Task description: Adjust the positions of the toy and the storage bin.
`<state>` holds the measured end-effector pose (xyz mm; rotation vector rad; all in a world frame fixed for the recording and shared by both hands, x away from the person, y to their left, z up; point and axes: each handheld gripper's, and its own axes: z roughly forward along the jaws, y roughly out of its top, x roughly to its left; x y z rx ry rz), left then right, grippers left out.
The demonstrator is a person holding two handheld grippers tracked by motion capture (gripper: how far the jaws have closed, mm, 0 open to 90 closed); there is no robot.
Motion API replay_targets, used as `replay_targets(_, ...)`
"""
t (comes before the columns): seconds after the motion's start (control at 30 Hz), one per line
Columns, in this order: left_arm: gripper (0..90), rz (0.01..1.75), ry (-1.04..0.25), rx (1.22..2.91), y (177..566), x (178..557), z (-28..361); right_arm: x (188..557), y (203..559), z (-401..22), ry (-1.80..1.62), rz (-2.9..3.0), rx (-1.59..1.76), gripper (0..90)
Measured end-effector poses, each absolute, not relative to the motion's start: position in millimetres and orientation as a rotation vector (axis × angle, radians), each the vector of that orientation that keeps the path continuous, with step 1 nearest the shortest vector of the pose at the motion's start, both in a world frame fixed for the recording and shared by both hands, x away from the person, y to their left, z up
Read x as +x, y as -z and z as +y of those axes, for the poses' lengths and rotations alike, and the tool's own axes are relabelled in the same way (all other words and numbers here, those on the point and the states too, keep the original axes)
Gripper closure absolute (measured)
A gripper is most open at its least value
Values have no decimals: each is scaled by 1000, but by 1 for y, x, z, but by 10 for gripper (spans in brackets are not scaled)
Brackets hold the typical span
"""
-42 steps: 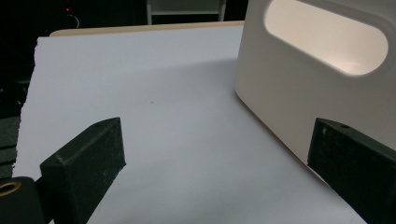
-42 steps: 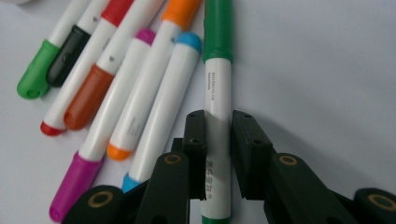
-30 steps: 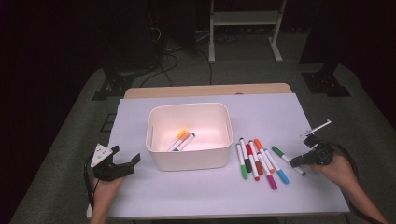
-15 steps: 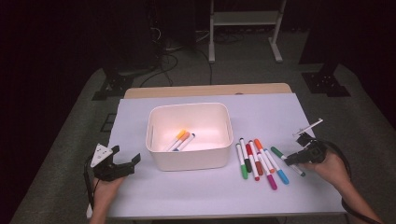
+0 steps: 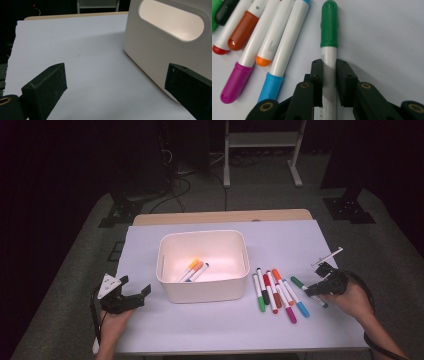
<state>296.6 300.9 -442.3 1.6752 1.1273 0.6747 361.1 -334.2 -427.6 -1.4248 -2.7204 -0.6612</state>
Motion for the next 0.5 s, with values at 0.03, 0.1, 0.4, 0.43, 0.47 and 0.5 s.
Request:
replay_targets(0.03, 27, 1129, -675, 1674, 442, 297, 301, 362, 428, -337, 681, -2691, -1431, 757)
replay_targets(0.1, 26, 1132, -675, 1671, 442, 297, 301, 364, 427, -342, 739, -2628, -1423, 758)
replay_targets(0.4, 26, 1133, -674, 1667, 442, 297, 302, 366, 396, -341, 888, -2520, -1341, 757)
replay_targets(0.43, 26, 1133, -674, 1667, 442, 297, 302, 366, 396, -341, 888, -2520, -1341, 757)
replay_targets(0.47, 27, 1132, -673, 1667, 442, 297, 301, 366, 385, -337, 914, -2520, -1310, 756)
replay_targets(0.5, 26, 1132, -673, 1667, 442, 297, 301, 367, 381, -335, 922, -2522, -1302, 757)
